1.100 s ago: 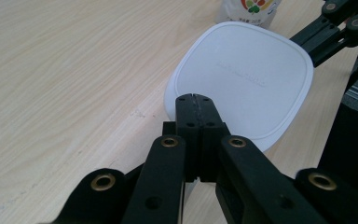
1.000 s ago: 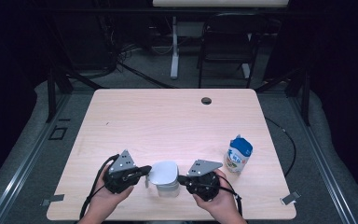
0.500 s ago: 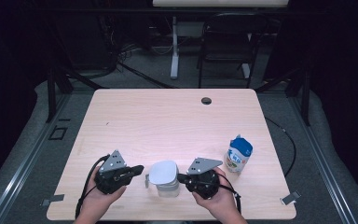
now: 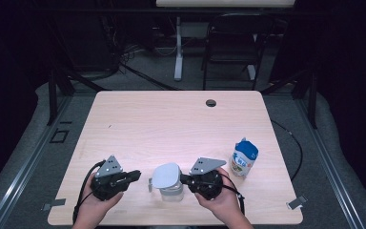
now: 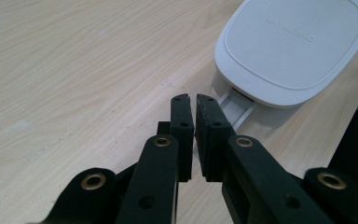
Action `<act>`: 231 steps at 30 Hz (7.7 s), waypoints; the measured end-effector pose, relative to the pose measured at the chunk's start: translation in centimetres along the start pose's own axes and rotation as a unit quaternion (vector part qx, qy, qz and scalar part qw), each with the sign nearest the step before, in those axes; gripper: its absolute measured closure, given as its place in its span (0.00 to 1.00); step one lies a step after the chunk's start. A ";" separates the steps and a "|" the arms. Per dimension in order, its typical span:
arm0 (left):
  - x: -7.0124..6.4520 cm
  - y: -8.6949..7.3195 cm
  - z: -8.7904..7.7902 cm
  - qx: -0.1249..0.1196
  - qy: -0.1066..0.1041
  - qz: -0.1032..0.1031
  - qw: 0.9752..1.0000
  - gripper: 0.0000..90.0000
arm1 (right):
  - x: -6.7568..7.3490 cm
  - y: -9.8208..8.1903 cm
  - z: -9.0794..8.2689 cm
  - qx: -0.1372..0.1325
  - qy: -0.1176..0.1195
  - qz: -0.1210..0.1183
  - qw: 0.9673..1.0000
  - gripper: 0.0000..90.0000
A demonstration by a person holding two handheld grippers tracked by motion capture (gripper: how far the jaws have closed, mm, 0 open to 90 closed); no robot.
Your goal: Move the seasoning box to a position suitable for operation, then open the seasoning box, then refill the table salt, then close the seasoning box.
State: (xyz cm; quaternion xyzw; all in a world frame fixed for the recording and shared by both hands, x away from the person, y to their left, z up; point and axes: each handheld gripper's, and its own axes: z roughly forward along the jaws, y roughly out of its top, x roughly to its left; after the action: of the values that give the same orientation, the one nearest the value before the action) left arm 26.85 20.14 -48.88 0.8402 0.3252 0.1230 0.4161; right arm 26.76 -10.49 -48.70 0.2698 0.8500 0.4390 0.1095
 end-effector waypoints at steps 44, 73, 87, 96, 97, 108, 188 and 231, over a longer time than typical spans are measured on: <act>0.2 -1.4 -0.1 0.003 0.021 -0.006 1.000 0.71 | 1.6 2.8 -0.9 -0.030 0.013 -0.015 0.999 1.00; 0.5 -1.5 -0.3 0.002 0.017 -0.012 1.000 0.73 | 3.0 3.2 -0.5 -0.030 0.020 -0.031 0.999 1.00; 0.6 -1.6 -0.5 -0.002 0.018 -0.015 1.000 0.73 | 3.3 3.3 0.2 -0.025 0.022 -0.034 0.999 1.00; 0.8 -1.7 -0.6 -0.004 0.018 -0.018 1.000 0.73 | 3.7 3.3 0.7 -0.021 0.028 -0.040 0.999 1.00; 0.8 -1.7 -0.6 -0.003 0.018 -0.018 1.000 0.73 | 3.8 3.3 0.8 -0.021 0.030 -0.041 0.999 1.00; 0.8 -1.7 -0.5 -0.002 0.017 -0.016 1.000 0.73 | 4.2 2.8 2.3 0.000 0.039 -0.047 0.998 1.00; 3.6 -1.1 -0.8 -0.035 0.023 -0.064 0.997 0.64 | -4.9 0.1 -13.3 -0.021 -0.124 0.099 0.987 0.51; 5.8 -1.7 -1.9 -0.044 0.044 -0.097 0.993 0.61 | -8.2 -3.2 -14.7 0.014 -0.233 0.177 0.956 0.43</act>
State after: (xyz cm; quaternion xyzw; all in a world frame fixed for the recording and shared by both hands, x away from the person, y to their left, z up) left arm 29.63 25.82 -49.40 0.7790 0.4178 0.1330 0.4482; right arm 26.18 -26.61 -43.06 0.5125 0.7453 0.3646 0.2215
